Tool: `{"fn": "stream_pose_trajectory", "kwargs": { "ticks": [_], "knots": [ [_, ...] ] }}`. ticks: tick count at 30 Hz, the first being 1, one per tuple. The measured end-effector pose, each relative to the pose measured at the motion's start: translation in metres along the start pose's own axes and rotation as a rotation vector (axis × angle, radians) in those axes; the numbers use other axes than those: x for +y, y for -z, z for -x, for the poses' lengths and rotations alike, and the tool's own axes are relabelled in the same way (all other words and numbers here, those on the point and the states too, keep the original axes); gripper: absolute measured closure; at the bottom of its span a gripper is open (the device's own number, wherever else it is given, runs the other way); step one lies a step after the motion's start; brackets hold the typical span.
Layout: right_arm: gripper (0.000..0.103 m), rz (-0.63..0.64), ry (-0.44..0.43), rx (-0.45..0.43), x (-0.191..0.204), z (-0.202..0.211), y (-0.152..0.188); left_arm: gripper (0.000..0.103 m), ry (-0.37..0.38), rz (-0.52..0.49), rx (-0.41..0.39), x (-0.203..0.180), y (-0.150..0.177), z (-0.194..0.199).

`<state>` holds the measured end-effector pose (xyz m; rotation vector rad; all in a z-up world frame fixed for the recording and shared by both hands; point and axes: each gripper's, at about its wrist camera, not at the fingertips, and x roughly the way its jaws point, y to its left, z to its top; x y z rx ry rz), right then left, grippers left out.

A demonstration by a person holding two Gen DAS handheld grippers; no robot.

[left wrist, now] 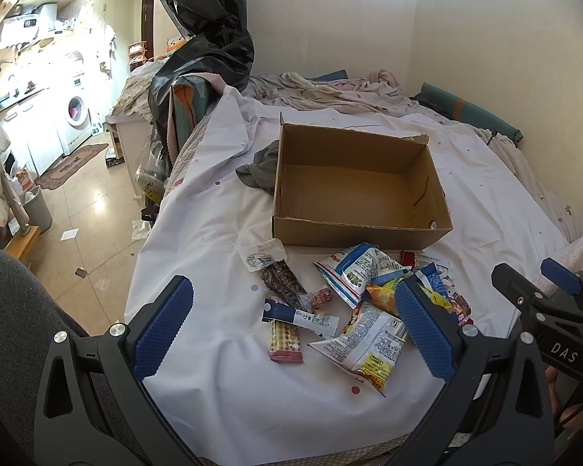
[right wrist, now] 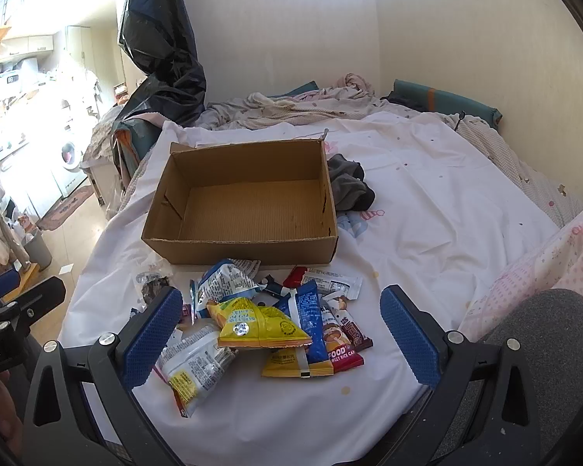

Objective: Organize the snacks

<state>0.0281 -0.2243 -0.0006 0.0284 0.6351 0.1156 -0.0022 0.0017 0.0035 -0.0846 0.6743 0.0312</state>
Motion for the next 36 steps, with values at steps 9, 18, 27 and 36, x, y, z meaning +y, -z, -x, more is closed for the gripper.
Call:
{"fn": "stream_pose_trajectory", "kwargs": {
  "ticks": [9, 18, 27, 36],
  "knots": [
    [0.0, -0.002, -0.002, 0.004, 0.0005, -0.0004, 0.0007, 0.001, 0.0, 0.008, 0.006, 0.0004, 0.0009, -0.0006],
    [0.0, -0.001, -0.002, 0.007, 0.0012, -0.0012, 0.0017, 0.001, -0.004, 0.023, 0.014, 0.0014, 0.0012, -0.0043],
    [0.0, -0.013, -0.004, 0.008, 0.003, -0.0013, 0.0033, 0.001, -0.003, 0.022, 0.015, 0.0015, 0.0016, -0.0046],
    [0.0, -0.018, -0.009, 0.011, 0.0028, -0.0016, 0.0017, 0.001, -0.005, 0.022, 0.011, 0.0026, 0.0021, -0.0036]
  ]
}}
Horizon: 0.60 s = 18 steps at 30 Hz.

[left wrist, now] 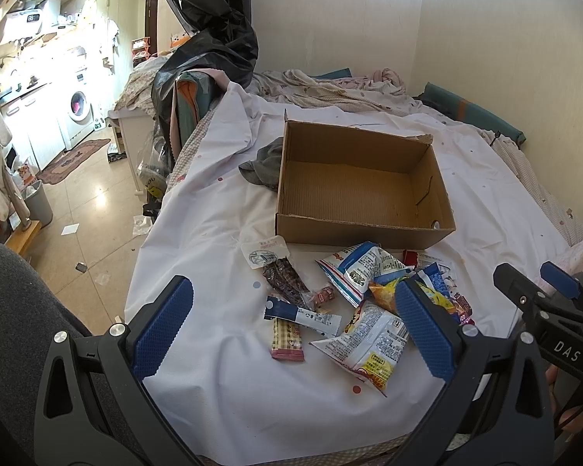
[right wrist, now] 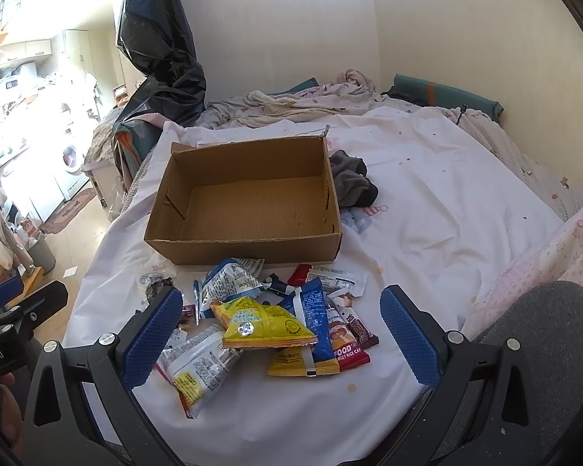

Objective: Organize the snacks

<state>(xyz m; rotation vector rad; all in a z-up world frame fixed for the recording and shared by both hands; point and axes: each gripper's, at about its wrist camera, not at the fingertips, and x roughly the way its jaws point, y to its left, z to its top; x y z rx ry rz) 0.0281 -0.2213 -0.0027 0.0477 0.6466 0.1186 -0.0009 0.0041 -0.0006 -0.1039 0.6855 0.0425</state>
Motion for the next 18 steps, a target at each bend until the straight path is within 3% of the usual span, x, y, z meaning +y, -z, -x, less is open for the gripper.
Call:
{"fn": "stream_pose_trajectory", "kwargs": {
  "ticks": [13, 18],
  "knots": [
    [0.0, -0.014, -0.003, 0.009, 0.001, 0.0, -0.001, 0.001, 0.013, 0.018, 0.02, 0.003, -0.004, -0.001],
    [0.0, -0.11, -0.063, 0.08, -0.022, -0.009, -0.031, 0.001, 0.0, 0.046, 0.086, 0.009, -0.027, -0.013]
  ]
}}
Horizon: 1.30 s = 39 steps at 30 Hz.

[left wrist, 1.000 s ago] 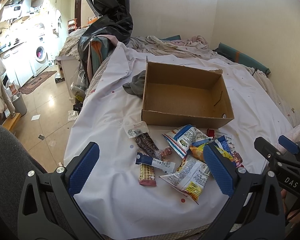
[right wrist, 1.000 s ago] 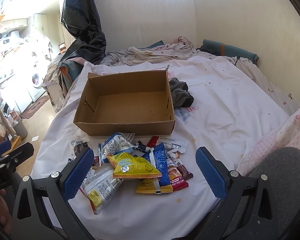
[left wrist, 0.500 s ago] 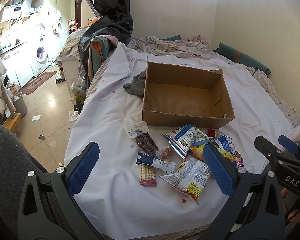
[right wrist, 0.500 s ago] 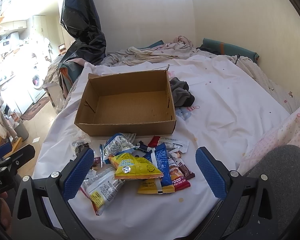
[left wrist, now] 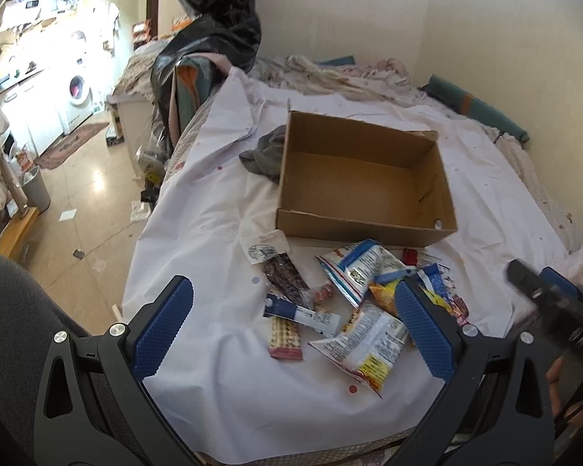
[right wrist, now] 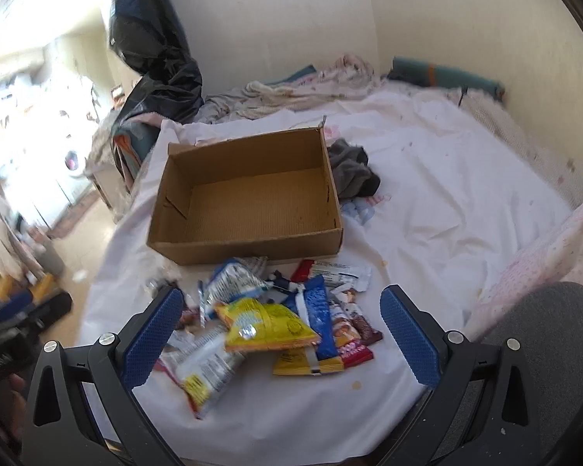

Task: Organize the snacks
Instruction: 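Grasp the blue-wrapped bar with the left gripper while the right gripper grasps the yellow chip bag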

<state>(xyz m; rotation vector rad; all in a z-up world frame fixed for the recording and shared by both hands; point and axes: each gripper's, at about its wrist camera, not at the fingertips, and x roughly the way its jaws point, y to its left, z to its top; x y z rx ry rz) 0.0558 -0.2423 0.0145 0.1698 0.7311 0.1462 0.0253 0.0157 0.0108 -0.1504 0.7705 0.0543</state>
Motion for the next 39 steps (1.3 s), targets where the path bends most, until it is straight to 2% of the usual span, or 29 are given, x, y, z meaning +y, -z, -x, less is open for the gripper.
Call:
{"fn": "stream_pose_trajectory", "kwargs": {
  "ticks": [5, 9, 11, 13, 15, 19, 27, 35, 37, 39],
  "knots": [
    [0.0, -0.074, -0.039, 0.101, -0.025, -0.025, -0.04, 0.001, -0.04, 0.09, 0.08, 0.02, -0.034, -0.022],
    [0.0, -0.074, -0.049, 0.173, -0.035, -0.05, -0.05, 0.001, -0.043, 0.164, 0.206, 0.036, -0.051, -0.058],
    [0.0, -0.079, -0.05, 0.193, -0.041, -0.059, -0.052, 0.001, -0.052, 0.196, 0.282, 0.04, -0.051, -0.083],
    [0.0, -0.09, -0.049, 0.206, -0.047, -0.067, -0.05, 0.002, -0.063, 0.231, 0.32, 0.042, -0.048, -0.101],
    [0.0, -0.107, -0.048, 0.222, -0.053, -0.076, -0.046, 0.009, -0.073, 0.257, 0.349, 0.041, -0.043, -0.115],
    [0.0, -0.156, -0.046, 0.278, -0.063, -0.093, -0.034, 0.011, -0.056, 0.342, 0.425, 0.037, -0.028, -0.155],
    [0.0, -0.181, -0.034, 0.312, -0.071, -0.107, -0.03, 0.011, -0.22, 0.412, 0.485, 0.028, -0.004, -0.224],
    [0.0, -0.165, -0.057, 0.357, -0.065, -0.124, -0.03, 0.012, -0.346, 0.356, 0.487, 0.009, -0.01, -0.265],
    [0.0, -0.157, -0.059, 0.361, -0.064, -0.127, -0.03, 0.018, -0.366, 0.339, 0.481, 0.005, -0.013, -0.268],
    [0.0, -0.159, -0.061, 0.367, -0.064, -0.128, -0.03, 0.03, -0.376, 0.322, 0.476, 0.0, -0.017, -0.269]
  ]
}}
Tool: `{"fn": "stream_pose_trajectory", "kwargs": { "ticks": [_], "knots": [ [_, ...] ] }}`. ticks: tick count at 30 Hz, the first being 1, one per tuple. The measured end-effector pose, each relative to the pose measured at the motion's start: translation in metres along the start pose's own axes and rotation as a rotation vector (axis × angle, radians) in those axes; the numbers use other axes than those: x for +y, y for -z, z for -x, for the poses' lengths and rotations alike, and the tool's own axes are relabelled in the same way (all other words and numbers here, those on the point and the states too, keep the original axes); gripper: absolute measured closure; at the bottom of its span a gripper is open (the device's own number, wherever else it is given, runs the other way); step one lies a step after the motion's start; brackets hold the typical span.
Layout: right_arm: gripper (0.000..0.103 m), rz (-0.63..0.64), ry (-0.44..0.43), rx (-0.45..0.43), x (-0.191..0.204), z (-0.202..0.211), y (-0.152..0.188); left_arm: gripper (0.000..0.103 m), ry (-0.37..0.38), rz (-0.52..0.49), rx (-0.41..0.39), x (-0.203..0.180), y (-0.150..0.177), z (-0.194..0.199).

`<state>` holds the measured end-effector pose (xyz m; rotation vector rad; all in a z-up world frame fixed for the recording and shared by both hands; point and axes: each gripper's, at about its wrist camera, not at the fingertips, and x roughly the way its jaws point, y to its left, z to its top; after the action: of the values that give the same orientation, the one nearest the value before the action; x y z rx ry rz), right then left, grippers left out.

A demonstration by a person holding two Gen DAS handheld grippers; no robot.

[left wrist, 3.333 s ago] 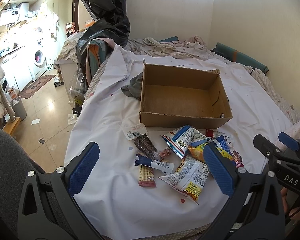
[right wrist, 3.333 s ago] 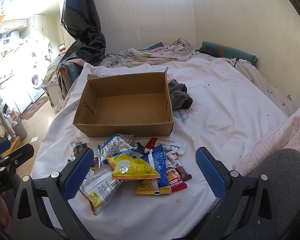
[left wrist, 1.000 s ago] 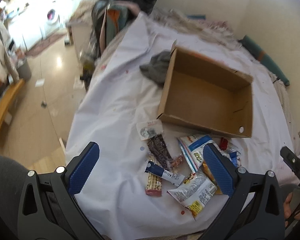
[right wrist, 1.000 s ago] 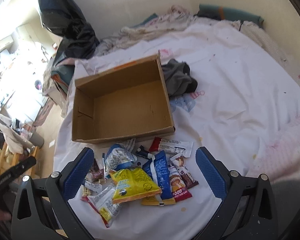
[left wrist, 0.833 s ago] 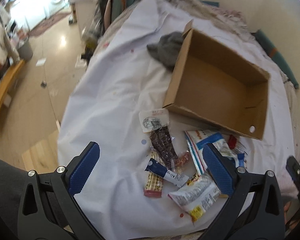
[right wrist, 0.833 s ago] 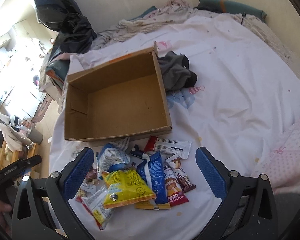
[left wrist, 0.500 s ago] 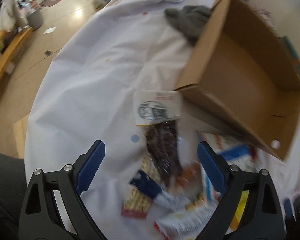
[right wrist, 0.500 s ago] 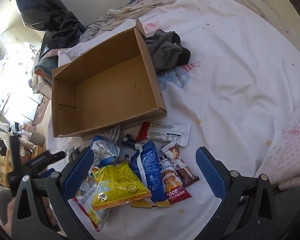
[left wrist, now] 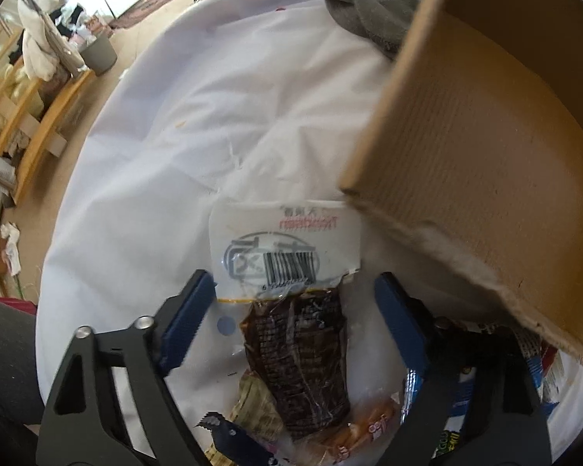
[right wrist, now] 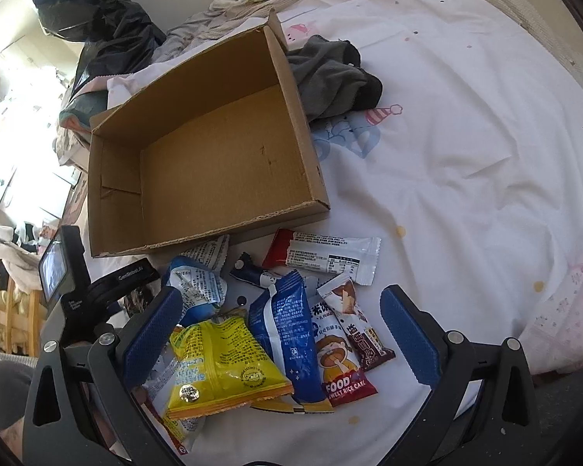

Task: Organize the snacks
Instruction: 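Grasp the blue-wrapped bar with the left gripper while the right gripper grasps the yellow chip bag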

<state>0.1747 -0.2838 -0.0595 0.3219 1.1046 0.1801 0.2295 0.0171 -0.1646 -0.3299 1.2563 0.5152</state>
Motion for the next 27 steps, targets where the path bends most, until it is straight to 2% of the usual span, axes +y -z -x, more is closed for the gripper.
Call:
{"fn": "stream_pose_trajectory", "kwargs": {
  "ticks": [2, 5, 9, 22, 27],
  "knots": [
    [0.0, -0.011, -0.007, 0.006, -0.002, -0.001, 0.0, 0.039, -0.002, -0.004, -0.017, -0.003, -0.002, 0.003],
    [0.0, -0.02, -0.01, 0.013, -0.003, -0.002, 0.0, 0.04, 0.01, 0.002, -0.018, -0.007, -0.002, 0.009],
    [0.0, -0.02, -0.007, 0.008, -0.003, 0.0, 0.001, 0.041, 0.025, -0.006, -0.036, 0.006, 0.0, 0.018],
    [0.0, -0.015, -0.007, -0.025, 0.0, 0.009, 0.004, 0.042, 0.118, 0.029, -0.24, 0.046, 0.022, 0.099],
    [0.0, -0.041, -0.012, -0.049, -0.007, 0.016, 0.004, 0.043, 0.17, -0.002, -0.316, 0.053, 0.029, 0.136]
  ]
}}
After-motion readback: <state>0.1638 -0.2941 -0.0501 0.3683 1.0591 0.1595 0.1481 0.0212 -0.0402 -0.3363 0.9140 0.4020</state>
